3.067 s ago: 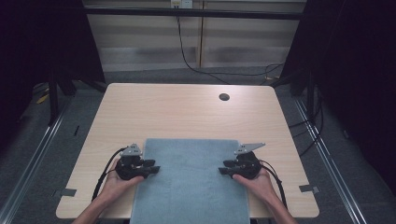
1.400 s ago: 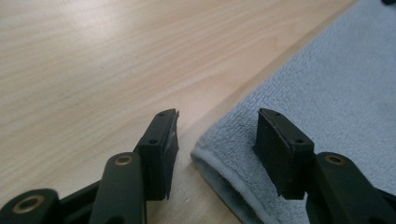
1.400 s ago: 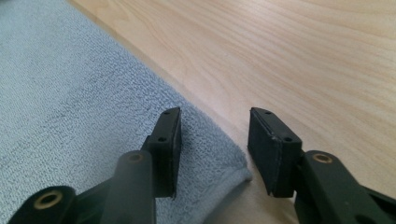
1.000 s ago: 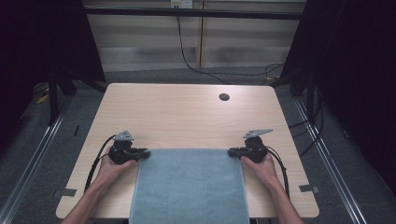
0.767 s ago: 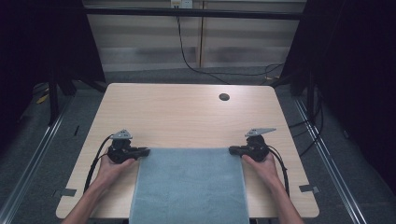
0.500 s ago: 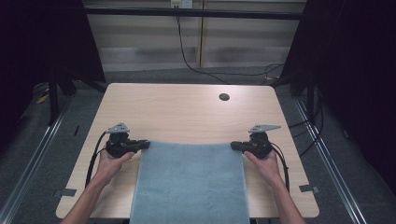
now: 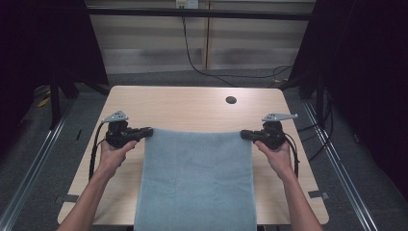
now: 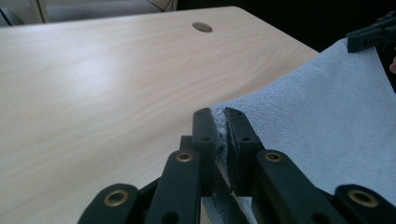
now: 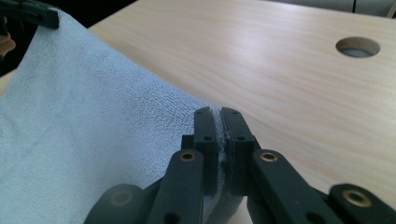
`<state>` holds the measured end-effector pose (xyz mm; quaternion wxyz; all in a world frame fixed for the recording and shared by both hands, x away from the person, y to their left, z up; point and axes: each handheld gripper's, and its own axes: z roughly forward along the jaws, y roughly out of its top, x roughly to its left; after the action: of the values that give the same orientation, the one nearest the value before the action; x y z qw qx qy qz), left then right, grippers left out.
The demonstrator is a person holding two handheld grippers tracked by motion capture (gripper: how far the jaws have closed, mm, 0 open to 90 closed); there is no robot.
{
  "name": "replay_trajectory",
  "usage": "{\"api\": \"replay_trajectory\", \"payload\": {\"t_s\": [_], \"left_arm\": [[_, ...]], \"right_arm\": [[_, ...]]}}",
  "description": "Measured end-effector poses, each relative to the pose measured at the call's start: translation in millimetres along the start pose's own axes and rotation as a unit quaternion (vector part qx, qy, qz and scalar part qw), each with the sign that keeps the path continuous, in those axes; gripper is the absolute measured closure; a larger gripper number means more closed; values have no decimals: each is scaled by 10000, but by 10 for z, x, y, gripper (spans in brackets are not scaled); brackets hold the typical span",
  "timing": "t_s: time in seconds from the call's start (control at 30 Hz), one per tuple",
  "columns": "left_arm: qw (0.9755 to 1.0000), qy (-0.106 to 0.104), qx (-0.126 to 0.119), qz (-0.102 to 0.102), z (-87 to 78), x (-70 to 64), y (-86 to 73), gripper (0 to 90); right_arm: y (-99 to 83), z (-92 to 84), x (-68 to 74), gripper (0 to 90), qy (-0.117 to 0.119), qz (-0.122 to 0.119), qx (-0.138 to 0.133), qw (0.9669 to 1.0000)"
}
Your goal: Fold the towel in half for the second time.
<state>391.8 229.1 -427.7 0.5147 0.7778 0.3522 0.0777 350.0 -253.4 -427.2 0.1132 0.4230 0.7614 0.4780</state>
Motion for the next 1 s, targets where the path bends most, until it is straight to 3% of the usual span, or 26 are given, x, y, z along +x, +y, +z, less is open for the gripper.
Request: {"api": "replay_trajectory", "payload": {"t_s": [0.1, 0.37, 0.6, 0.73, 0.8, 0.93, 1.0], "left_arm": [[9999, 144, 46, 84, 24, 9, 89, 837], [9998, 163, -120, 91, -23, 31, 307, 838], [9991, 240, -259, 228, -67, 33, 553, 840], [9982, 281, -470, 236, -77, 32, 711, 841], [9969, 258, -708, 216, -106, -21, 789, 842], [9965, 254, -631, 489, -122, -105, 794, 843], [9968, 226, -671, 380, -149, -68, 722, 843]], "right_arm": [[67, 15, -10, 860, 16, 31, -32, 10000], [290, -4, -63, 860, -172, 8, -139, 9998], [542, -39, -114, 861, -307, -105, -168, 9993], [716, -69, -143, 862, -428, -163, -241, 9987], [782, -88, -152, 862, -478, -195, -297, 9982], [840, -178, -139, 862, -419, -168, -574, 9973], [797, -215, -122, 863, -377, -169, -602, 9973]]}}
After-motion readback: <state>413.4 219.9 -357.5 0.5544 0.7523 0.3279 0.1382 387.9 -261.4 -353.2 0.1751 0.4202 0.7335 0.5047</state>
